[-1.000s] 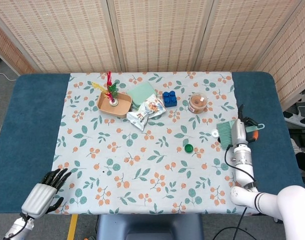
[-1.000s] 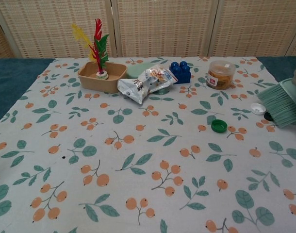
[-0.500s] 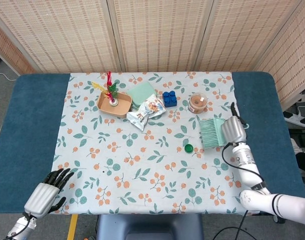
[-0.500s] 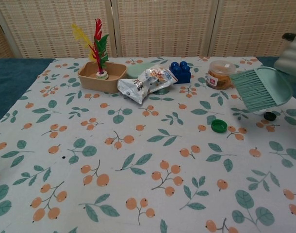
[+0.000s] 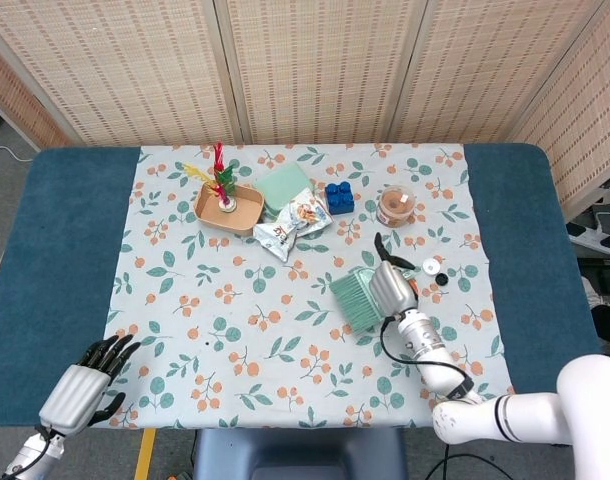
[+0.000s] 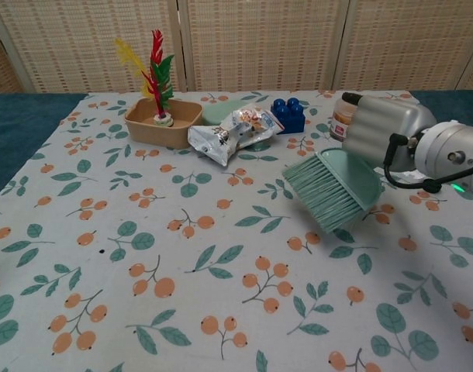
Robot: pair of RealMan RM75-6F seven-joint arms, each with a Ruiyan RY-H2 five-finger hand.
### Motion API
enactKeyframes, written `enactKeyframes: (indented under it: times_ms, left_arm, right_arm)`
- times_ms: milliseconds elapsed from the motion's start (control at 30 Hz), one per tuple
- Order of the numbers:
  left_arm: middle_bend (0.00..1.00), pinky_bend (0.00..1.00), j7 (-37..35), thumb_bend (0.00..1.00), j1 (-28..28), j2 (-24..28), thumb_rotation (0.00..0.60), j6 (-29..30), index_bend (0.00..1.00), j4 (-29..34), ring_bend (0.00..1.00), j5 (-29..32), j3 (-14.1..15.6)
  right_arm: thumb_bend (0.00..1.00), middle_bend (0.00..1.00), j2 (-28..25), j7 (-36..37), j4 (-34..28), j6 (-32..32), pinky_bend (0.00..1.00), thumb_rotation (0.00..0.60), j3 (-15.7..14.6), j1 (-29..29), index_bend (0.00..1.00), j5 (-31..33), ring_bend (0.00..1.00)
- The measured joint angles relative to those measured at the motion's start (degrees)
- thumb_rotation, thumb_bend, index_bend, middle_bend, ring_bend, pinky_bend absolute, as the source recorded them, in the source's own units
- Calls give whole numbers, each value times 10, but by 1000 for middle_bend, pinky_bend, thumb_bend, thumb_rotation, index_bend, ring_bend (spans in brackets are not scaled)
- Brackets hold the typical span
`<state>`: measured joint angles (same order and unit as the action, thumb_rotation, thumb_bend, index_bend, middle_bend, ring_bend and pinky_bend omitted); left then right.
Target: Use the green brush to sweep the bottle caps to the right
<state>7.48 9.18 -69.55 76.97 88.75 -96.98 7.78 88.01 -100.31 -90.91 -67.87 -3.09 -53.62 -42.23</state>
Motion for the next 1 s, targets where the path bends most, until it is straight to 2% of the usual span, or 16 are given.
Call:
enactKeyframes:
  times_ms: [167, 633, 1000]
  left_arm:
    - [0, 117, -6, 386, -1, 4, 600, 6, 0, 0, 0, -3, 1]
    - [0, 117, 1, 385, 1, -1, 600, -1, 0, -1, 0, 0, 0]
    - [0, 117, 8, 386, -1, -3, 600, -1, 0, -2, 0, 5, -1]
  right_arm:
    - [439, 828, 32, -47, 23, -10, 0, 600, -14, -15, 1000, 31, 570]
    - [439, 828, 49, -150, 79, -65, 0, 600, -49, -28, 1000, 82, 570]
    - [440, 828, 48, -169, 127, -58, 0, 600, -73, -21, 1000, 102, 570]
